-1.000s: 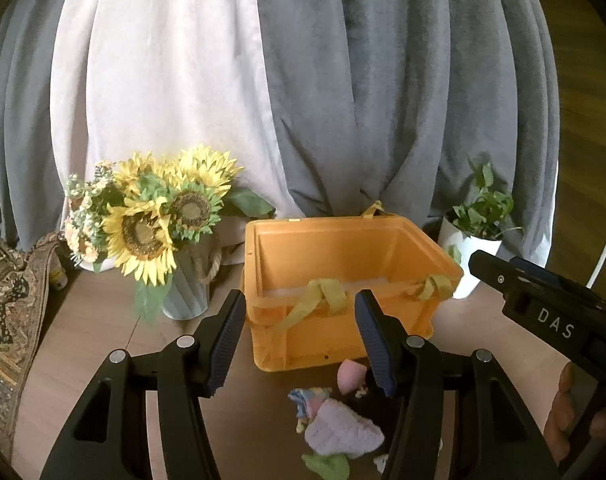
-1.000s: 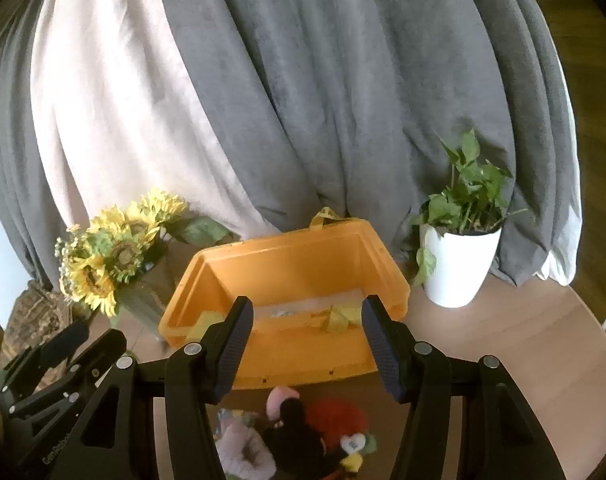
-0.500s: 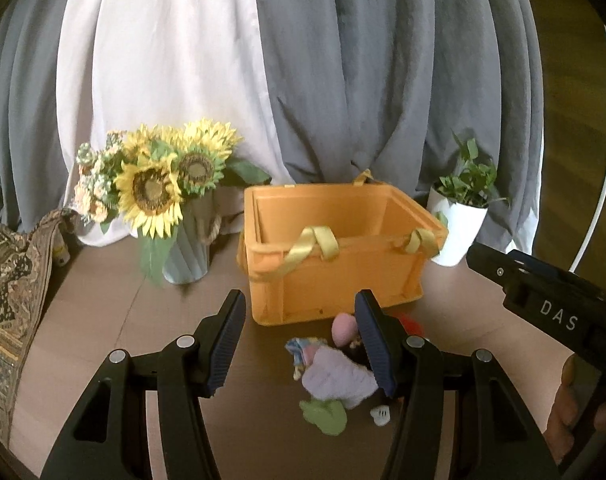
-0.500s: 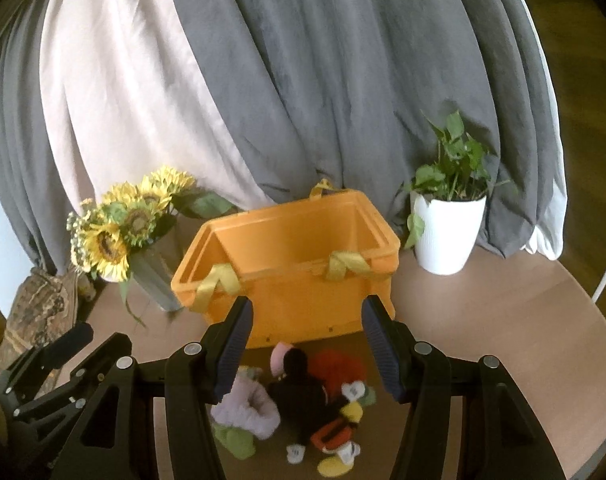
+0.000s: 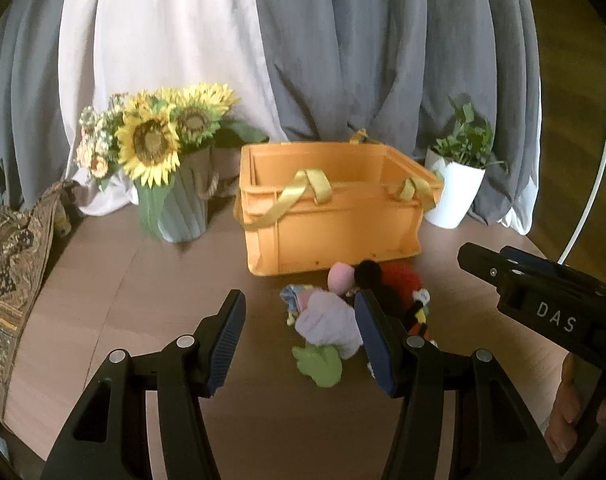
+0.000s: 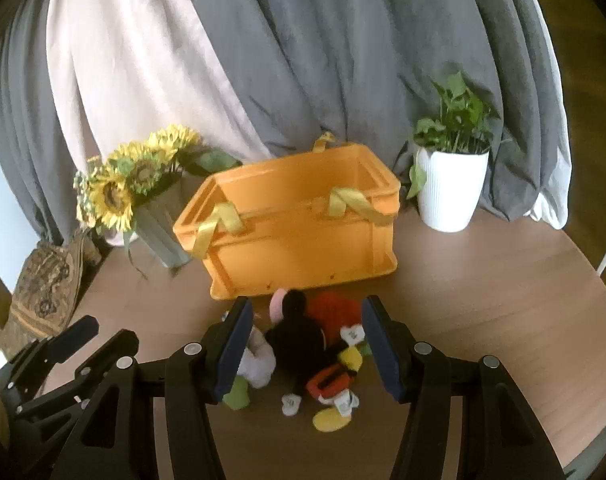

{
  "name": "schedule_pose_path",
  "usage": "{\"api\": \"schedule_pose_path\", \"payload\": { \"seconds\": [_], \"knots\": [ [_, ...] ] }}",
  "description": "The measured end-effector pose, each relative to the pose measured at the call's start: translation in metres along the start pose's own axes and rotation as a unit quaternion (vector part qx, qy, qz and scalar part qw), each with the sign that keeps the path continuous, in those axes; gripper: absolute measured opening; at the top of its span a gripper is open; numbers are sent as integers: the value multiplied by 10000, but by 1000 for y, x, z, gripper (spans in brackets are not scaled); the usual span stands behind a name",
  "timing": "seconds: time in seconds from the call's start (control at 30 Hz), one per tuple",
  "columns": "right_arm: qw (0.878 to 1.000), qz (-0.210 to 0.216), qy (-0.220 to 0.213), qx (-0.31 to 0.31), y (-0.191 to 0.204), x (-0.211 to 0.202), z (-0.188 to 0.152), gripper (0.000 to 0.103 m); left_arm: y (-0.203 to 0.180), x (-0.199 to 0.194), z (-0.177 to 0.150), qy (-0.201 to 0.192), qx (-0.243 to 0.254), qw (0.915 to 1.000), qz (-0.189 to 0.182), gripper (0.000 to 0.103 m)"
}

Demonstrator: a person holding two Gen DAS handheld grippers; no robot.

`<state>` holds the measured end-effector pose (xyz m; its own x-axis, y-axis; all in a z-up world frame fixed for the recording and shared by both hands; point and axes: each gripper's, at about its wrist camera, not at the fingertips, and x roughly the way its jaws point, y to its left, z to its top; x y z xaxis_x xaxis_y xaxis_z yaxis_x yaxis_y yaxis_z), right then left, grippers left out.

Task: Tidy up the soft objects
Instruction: 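Move both open tools back toward the plush pile beside the crate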

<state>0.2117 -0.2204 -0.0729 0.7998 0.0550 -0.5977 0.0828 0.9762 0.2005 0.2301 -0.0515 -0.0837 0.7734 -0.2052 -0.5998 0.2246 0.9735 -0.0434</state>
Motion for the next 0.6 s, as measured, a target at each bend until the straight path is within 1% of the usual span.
{"api": "schedule_pose_path", "payload": {
  "seconds": [0.37, 0.6],
  "knots": [
    [9992, 119, 383, -52, -12, 13, -21, 58, -11, 16, -25, 386, -45, 9992, 30, 56],
    [9975, 174, 677, -93, -20, 28, -38, 58, -18, 30, -41, 586, 29, 9982, 93, 56]
  ]
}}
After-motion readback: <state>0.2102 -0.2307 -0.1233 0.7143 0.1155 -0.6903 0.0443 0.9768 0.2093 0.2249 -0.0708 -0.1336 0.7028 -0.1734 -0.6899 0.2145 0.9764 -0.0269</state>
